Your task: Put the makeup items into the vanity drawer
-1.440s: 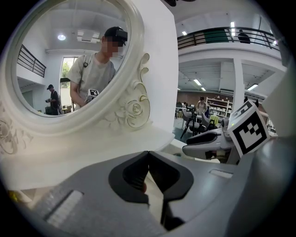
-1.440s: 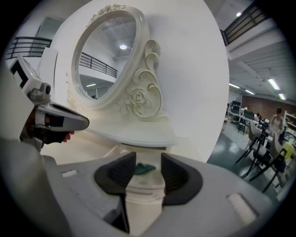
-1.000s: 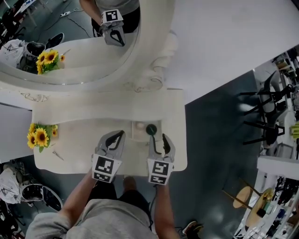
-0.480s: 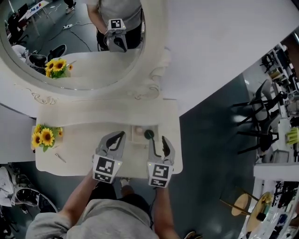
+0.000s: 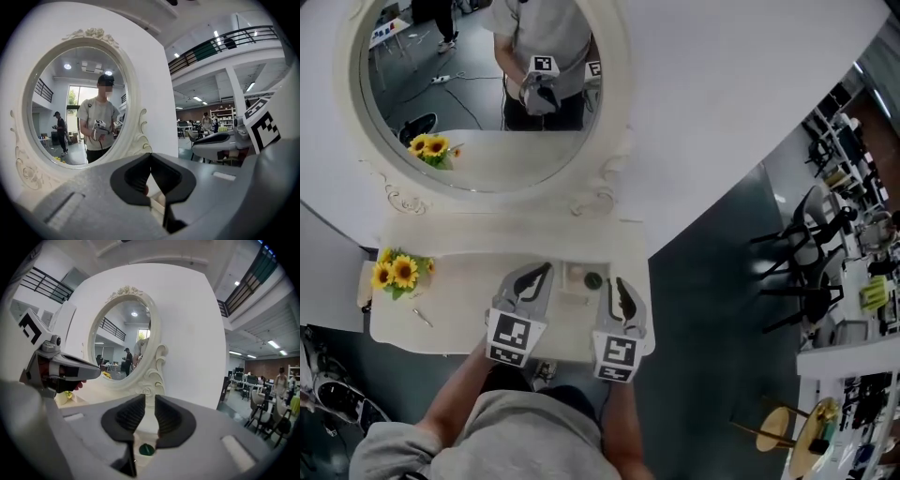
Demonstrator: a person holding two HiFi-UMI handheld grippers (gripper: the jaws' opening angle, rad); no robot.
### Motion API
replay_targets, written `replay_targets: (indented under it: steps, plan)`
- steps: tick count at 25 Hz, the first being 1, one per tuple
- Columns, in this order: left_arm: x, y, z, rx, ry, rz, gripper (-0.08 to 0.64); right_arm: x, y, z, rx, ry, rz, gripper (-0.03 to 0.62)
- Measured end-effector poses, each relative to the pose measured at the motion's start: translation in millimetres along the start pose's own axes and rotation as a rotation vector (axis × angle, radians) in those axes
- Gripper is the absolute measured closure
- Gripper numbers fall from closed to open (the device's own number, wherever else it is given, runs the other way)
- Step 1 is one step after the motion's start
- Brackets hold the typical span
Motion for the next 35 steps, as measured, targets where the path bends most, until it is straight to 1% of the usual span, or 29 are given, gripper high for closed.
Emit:
replay_targets:
  steps: [4,8,11,14,17,21,26,31,35]
  plan:
    - [12.7,-2.0,-0.7,0.005,-0.023,-0.013,0.549,13.1,7.4,-3.8,0.016,-0.029,0.0,0.578]
    - [21.9,-0.5,1.1,0.01,-0.034,-0.028,0.549,18.1,11.6,-7.7,0.027,-0.042,-0.003,0.586]
    - [27.6,1.2,2.2,0.018,-0.036,-0.044,0.549,18.7,16.2,-11.6,0.043,-0.049,-0.023,0.586]
    - [35.3,7.6,5.4,0.032,-0.03,-0.074,0.549,14.7,27.5,-16.9,0.06,-0.056,-0.065,0.586]
    - [46.4,19.8,11.8,0.053,-0.021,-0.119,0.549,6.6,46.0,-23.8,0.079,-0.066,-0.126,0.586]
    - [67.5,44.1,24.1,0.081,-0.01,-0.196,0.549,-6.0,80.4,-34.8,0.111,-0.082,-0.216,0.586]
    - [107.3,80.1,47.4,0.131,0.009,-0.326,0.549,-20.8,138.5,-47.7,0.168,-0.103,-0.352,0.586]
    - [161.5,116.2,79.0,0.197,0.035,-0.487,0.549,-34.2,211.0,-59.1,0.233,-0.123,-0.514,0.586]
    - [211.1,139.8,104.6,0.25,0.062,-0.595,0.549,-32.2,271.3,-65.2,0.276,-0.125,-0.626,0.587]
Point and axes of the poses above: the fingertips, and each gripper's own axes: x backward along the fingers, y to its left, z out of its underside, the point moved 9 cm from there along x, backward along the fingers, and after that the axes turned 11 degrees about y, right-handed, at the moved point
